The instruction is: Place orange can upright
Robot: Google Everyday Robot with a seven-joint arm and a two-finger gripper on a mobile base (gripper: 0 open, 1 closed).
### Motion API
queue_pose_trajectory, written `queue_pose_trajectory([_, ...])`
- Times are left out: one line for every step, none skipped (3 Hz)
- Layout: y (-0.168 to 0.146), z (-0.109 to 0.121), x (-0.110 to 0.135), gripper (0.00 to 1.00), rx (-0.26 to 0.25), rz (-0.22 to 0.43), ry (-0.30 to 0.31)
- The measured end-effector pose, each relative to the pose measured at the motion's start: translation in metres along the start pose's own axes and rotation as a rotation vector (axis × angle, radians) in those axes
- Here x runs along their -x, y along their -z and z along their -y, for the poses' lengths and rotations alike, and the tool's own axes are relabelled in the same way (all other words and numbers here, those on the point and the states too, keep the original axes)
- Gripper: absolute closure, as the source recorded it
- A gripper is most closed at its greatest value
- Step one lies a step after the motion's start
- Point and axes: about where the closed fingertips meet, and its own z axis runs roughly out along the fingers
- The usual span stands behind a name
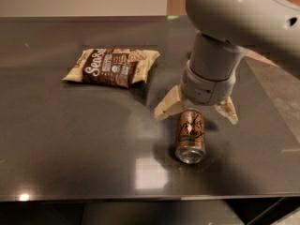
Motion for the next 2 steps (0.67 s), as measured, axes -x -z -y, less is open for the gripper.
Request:
queue_pose_trajectory([-0.0126,-0.0071,-0.004,0.17,0.012,-0.029,-0.025])
queue_pose_trajectory([-0.0217,-0.0074,-0.0074,0.4,0.011,-0.055,-0.044])
